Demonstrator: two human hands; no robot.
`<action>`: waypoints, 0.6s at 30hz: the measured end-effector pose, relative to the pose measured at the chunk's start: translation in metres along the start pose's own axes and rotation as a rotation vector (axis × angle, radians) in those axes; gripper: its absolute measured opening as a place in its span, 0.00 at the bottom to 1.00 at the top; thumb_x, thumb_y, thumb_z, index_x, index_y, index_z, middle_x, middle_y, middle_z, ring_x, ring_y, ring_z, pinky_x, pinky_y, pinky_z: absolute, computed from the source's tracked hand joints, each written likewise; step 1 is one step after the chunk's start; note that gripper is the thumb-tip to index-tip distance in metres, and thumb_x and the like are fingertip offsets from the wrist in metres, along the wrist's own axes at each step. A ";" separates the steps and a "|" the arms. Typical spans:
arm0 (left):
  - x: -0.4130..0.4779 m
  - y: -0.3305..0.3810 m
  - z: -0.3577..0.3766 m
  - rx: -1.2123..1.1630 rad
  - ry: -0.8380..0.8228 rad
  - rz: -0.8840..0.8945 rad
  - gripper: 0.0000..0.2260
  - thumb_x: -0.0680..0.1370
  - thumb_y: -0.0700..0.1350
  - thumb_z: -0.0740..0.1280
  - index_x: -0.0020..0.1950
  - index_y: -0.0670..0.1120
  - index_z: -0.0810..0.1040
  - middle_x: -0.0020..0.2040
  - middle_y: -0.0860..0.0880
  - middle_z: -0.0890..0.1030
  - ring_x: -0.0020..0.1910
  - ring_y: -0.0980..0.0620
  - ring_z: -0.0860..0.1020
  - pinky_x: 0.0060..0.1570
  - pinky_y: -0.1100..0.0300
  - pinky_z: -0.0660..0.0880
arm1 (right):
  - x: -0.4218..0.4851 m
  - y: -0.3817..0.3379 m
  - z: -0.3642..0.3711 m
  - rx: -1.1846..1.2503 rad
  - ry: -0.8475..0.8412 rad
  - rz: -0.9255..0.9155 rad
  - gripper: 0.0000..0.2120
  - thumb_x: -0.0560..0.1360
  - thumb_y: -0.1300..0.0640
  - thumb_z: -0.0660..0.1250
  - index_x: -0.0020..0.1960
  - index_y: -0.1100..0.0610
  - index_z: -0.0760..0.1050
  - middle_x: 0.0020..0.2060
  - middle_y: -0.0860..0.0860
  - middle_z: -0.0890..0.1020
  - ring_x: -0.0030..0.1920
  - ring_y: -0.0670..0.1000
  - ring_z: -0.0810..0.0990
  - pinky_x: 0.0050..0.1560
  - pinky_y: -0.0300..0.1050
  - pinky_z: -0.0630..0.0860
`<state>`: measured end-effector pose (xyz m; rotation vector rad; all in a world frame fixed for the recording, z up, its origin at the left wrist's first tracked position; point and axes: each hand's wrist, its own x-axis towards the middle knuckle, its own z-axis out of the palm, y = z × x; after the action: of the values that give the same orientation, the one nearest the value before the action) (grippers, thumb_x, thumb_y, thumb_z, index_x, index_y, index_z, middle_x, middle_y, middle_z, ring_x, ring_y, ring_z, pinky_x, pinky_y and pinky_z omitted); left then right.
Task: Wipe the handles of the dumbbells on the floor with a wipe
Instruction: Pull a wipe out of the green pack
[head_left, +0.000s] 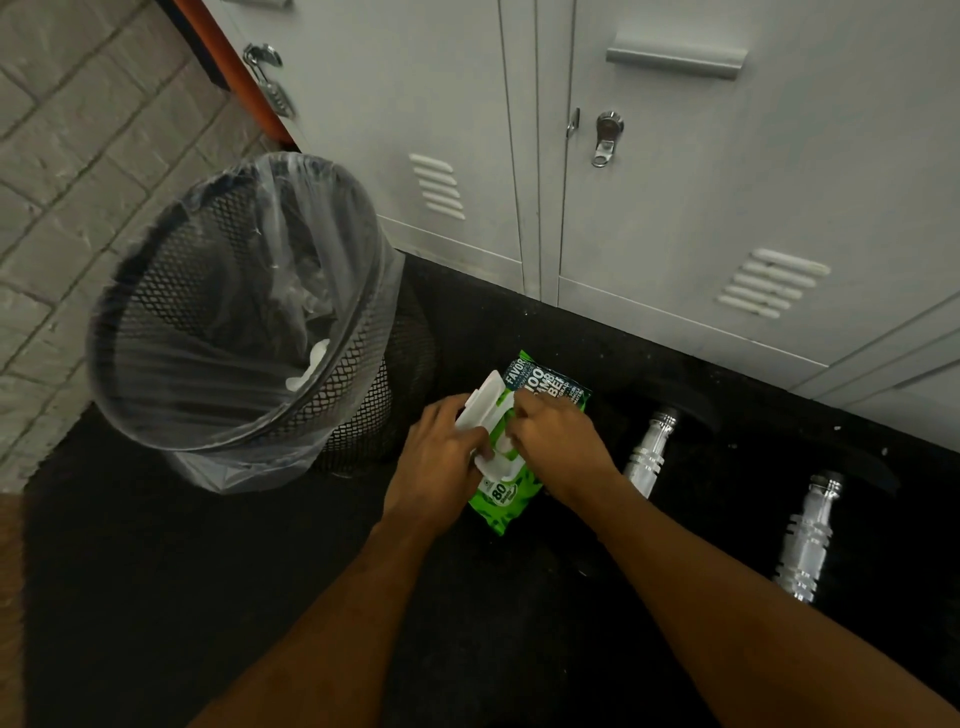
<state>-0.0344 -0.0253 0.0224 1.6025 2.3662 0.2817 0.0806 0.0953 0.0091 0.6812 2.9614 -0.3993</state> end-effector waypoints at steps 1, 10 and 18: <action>-0.001 0.001 0.001 0.002 0.006 -0.001 0.09 0.67 0.42 0.76 0.43 0.50 0.81 0.67 0.46 0.71 0.66 0.45 0.69 0.59 0.49 0.73 | 0.000 -0.001 -0.001 -0.031 -0.020 -0.019 0.09 0.74 0.59 0.67 0.53 0.56 0.79 0.57 0.54 0.75 0.53 0.53 0.76 0.54 0.49 0.73; -0.004 0.000 0.005 -0.018 0.071 -0.003 0.10 0.67 0.45 0.76 0.47 0.51 0.80 0.65 0.47 0.72 0.60 0.47 0.72 0.54 0.52 0.73 | 0.011 0.005 -0.025 -0.208 -0.138 -0.266 0.15 0.76 0.61 0.64 0.62 0.59 0.75 0.69 0.54 0.67 0.64 0.57 0.70 0.64 0.54 0.68; -0.010 -0.003 0.007 -0.045 0.102 -0.023 0.10 0.68 0.47 0.76 0.48 0.52 0.81 0.64 0.49 0.72 0.60 0.48 0.73 0.54 0.51 0.74 | 0.010 0.005 -0.015 -0.264 -0.153 -0.342 0.17 0.76 0.65 0.61 0.65 0.63 0.69 0.71 0.58 0.62 0.65 0.58 0.68 0.62 0.56 0.70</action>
<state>-0.0315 -0.0355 0.0159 1.5745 2.4341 0.4179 0.0733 0.1081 0.0208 0.1109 2.9025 -0.0694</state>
